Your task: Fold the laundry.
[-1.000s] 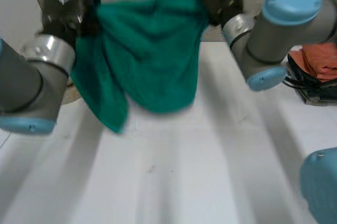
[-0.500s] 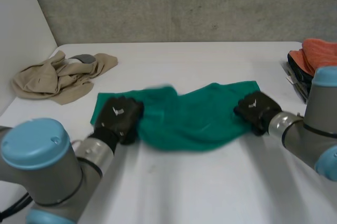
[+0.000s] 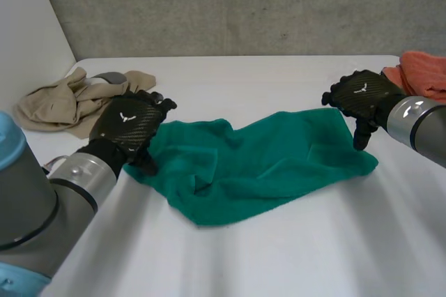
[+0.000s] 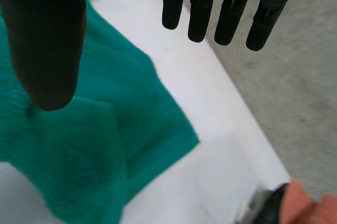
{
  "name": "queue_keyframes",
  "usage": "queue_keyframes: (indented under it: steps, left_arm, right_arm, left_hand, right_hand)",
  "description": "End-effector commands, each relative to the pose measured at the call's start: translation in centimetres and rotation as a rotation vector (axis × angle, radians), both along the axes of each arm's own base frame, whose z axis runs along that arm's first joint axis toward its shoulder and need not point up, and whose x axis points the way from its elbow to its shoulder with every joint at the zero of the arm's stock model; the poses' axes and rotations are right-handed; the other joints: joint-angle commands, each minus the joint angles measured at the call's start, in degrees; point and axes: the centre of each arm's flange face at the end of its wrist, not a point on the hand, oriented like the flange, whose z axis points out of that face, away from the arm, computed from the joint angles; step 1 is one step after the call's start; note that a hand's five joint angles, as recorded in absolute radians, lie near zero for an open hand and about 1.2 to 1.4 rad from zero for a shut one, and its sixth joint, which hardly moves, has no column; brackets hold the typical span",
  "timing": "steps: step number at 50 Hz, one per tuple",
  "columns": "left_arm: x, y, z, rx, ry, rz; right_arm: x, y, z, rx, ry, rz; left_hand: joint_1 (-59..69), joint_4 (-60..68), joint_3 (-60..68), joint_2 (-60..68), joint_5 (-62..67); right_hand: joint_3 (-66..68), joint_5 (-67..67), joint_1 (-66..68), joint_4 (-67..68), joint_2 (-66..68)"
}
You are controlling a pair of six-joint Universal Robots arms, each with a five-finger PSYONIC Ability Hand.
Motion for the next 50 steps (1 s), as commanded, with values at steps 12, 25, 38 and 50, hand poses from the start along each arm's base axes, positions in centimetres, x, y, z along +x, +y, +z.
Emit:
queue_keyframes:
  steps: [12, 25, 38, 50]
  left_arm:
    - [-1.0, -2.5, -7.7, 0.034, -0.285, -0.306]
    - [-3.7, -8.2, -4.9, -0.185, -0.282, -0.228]
    - [-2.2, -16.2, 12.5, -0.73, 0.357, 0.191]
    - [-1.8, -11.8, 2.2, -0.345, 0.173, 0.173]
  right_arm:
    - [2.6, -1.4, -7.2, 0.348, 0.01, 0.137]
    - [5.1, -5.6, -5.5, 0.095, -0.046, 0.08]
    - [4.3, -9.7, 11.8, -0.634, -0.577, -0.091]
    - [4.5, -6.6, 2.5, -0.356, -0.433, 0.008]
  left_hand:
    - [3.8, 4.1, 3.7, 3.8, 4.7]
    - [64.7, 65.0, 64.6, 64.6, 65.6]
    - [64.7, 65.0, 64.6, 64.6, 65.6]
    - [64.7, 65.0, 64.6, 64.6, 65.6]
  right_hand:
    - [-3.7, -1.1, -3.5, -2.9, -4.5]
    - [58.4, 60.9, 58.5, 59.1, 57.5]
    - [58.4, 60.9, 58.5, 59.1, 57.5]
    - [58.4, 60.9, 58.5, 59.1, 57.5]
